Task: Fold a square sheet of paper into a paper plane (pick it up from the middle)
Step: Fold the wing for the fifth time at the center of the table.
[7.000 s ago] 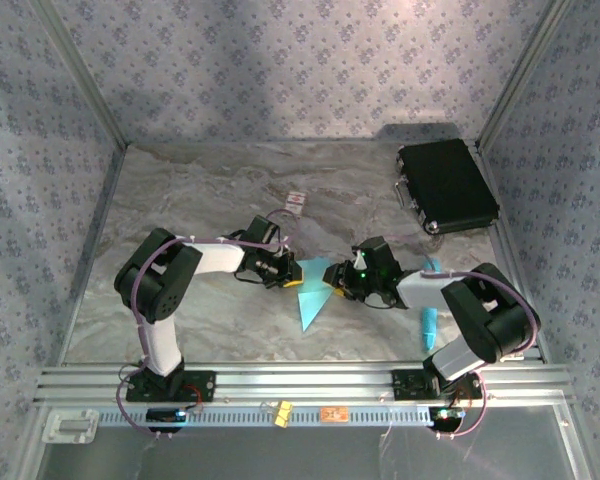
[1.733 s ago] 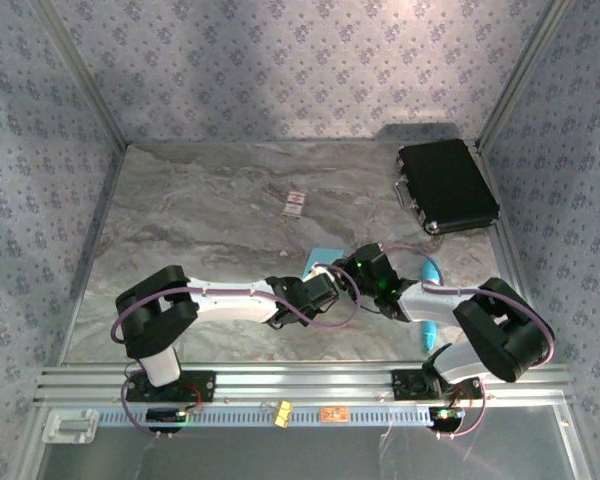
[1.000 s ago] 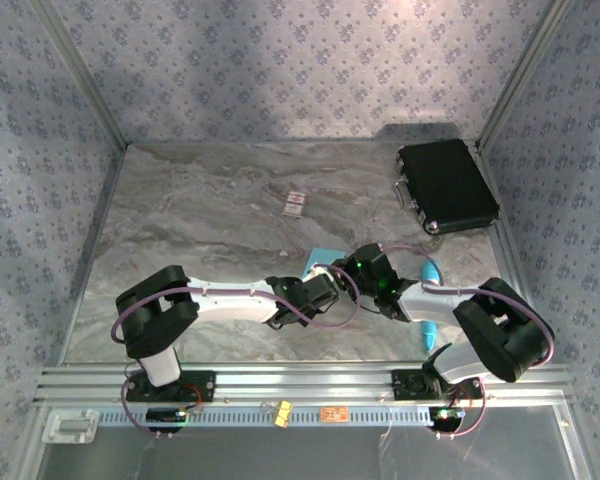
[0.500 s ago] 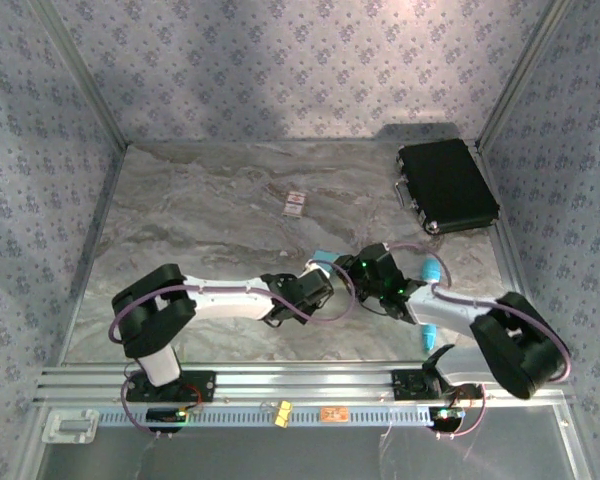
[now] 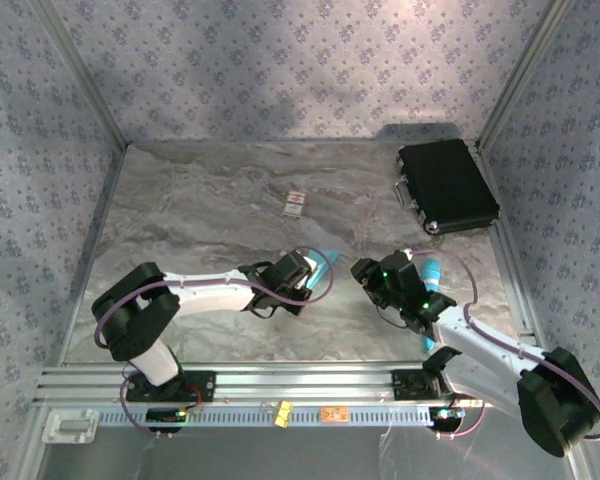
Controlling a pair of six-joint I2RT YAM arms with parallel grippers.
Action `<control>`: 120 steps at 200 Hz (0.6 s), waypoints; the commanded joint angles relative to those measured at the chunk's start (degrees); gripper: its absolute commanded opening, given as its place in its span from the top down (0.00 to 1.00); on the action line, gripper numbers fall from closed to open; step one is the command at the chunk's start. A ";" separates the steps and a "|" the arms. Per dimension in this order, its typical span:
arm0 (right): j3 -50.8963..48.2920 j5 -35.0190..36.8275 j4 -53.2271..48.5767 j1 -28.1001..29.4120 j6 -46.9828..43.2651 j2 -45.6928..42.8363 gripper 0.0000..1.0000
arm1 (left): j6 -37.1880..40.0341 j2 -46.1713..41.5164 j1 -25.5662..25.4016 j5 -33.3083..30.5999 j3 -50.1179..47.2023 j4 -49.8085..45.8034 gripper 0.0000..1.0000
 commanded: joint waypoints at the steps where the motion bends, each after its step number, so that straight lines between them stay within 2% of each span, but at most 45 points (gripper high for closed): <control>1: -1.28 1.92 -2.24 -0.08 -0.88 -1.77 0.47 | -0.95 -0.77 0.97 4.56 -0.57 1.79 1.00; 120: -2.54 0.92 -0.07 0.08 -1.96 -1.94 0.46 | -1.16 2.94 4.80 15.59 -1.64 6.44 1.00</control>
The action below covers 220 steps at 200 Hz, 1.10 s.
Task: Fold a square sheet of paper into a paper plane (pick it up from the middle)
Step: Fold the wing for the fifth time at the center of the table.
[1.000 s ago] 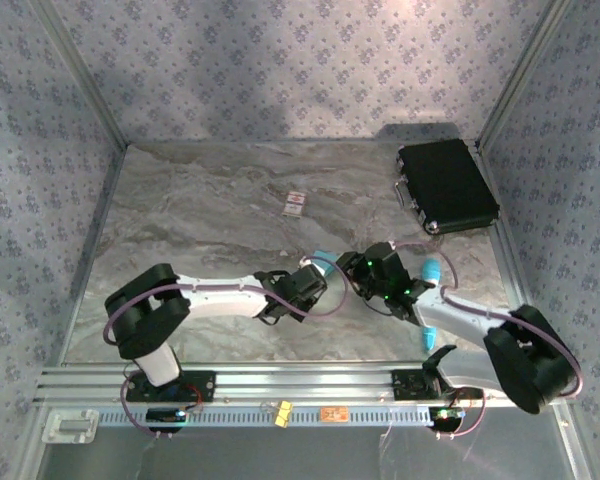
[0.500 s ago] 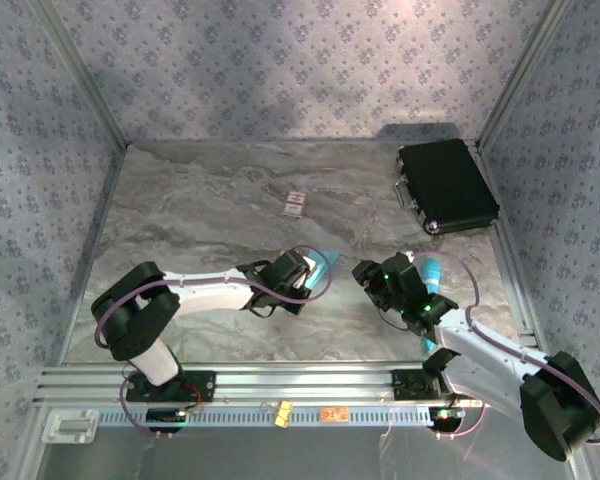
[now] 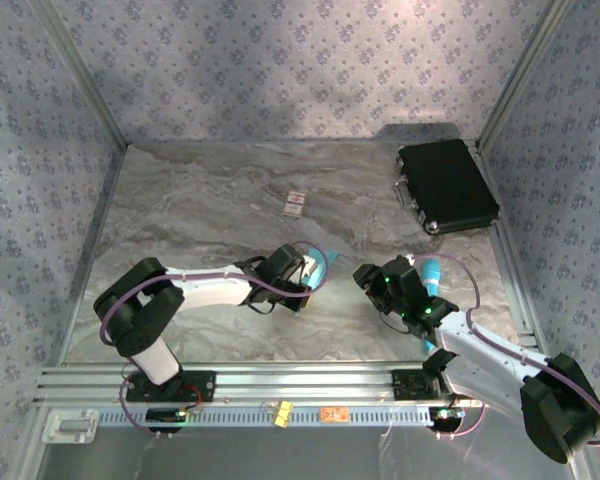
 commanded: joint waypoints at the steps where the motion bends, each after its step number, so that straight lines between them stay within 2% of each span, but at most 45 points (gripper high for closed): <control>1: -0.44 0.74 0.56 0.08 -1.39 -0.27 0.46 | -0.71 1.14 0.85 3.93 -0.77 1.94 1.00; 53: 0.07 -0.69 3.63 0.56 -3.33 1.94 0.48 | -1.08 0.23 2.36 5.73 -1.97 2.97 1.00; 103: 3.93 -3.47 5.64 1.92 -5.38 9.29 0.51 | -0.20 -1.90 2.63 6.93 -3.78 4.54 1.00; 220: 9.57 -8.07 11.62 4.27 -7.44 22.85 0.56 | -1.12 1.58 7.16 20.03 -5.24 10.00 1.00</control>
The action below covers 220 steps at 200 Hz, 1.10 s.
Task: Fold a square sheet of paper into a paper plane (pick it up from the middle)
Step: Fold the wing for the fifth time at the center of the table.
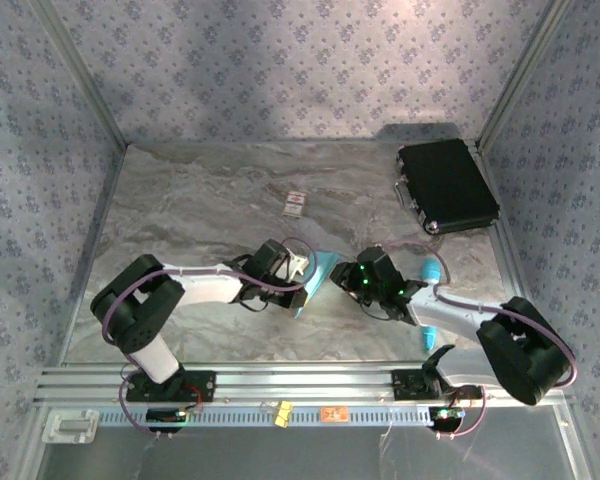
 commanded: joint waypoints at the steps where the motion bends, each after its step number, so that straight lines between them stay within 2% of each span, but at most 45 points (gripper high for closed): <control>1: 1.95 -1.59 2.19 0.50 -1.56 2.02 0.56 | -0.21 1.70 1.11 5.33 -0.51 2.31 1.00; 41: 2.67 -2.71 4.28 0.49 -2.08 4.92 0.62 | -0.91 4.84 2.84 10.25 -0.56 4.25 1.00; 138: 4.37 -4.74 7.03 1.08 -5.08 7.07 0.69 | -4.60 6.79 5.28 14.84 -2.68 9.75 1.00; 167: 5.73 -6.21 9.06 1.77 -8.39 8.73 0.76 | -6.10 7.61 5.71 16.09 -3.25 11.23 1.00; 181: 6.65 -7.36 9.74 1.84 -9.92 10.23 0.83 | -6.64 8.12 5.86 16.47 -3.46 11.76 1.00; 220: 7.64 -8.80 12.32 1.44 -11.09 13.73 0.87 | -7.57 8.86 6.73 17.39 -4.16 12.65 1.00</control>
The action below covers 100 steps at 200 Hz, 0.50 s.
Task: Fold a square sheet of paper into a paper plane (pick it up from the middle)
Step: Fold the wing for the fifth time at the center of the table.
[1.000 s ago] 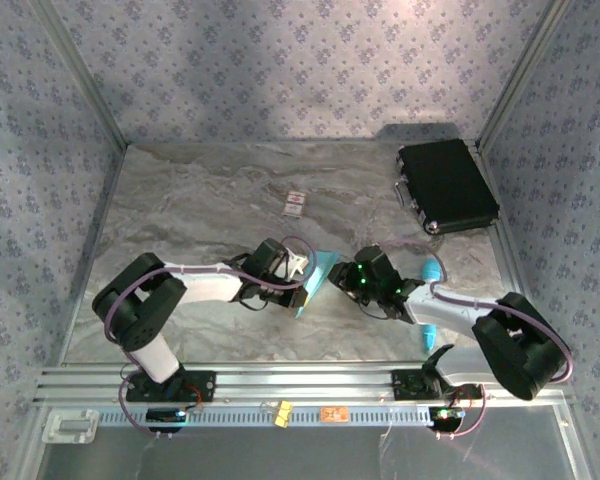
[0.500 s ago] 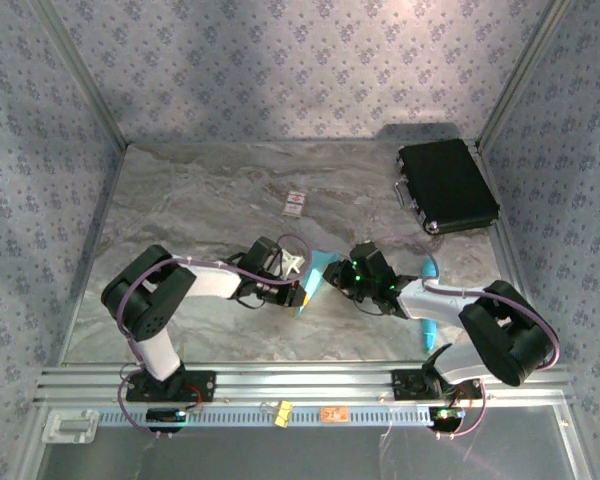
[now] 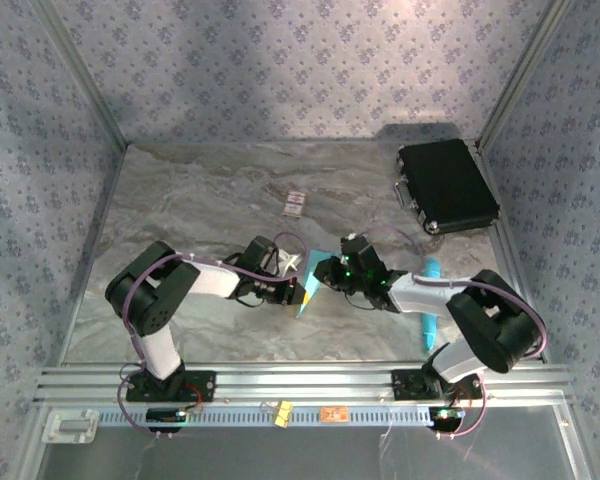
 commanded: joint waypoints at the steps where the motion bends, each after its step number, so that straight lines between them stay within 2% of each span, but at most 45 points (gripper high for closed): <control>1: 1.62 -1.82 2.10 -0.20 -2.51 2.14 0.87 | -0.66 2.06 0.27 0.97 -1.36 0.78 1.00; 52: 2.55 -3.50 3.98 -0.99 -2.66 5.97 0.88 | -1.41 3.58 1.13 2.77 -1.17 1.42 1.00; 100: 1.62 -3.79 4.60 -0.87 -2.71 5.09 0.88 | -1.10 5.39 1.46 4.41 0.57 -0.45 1.00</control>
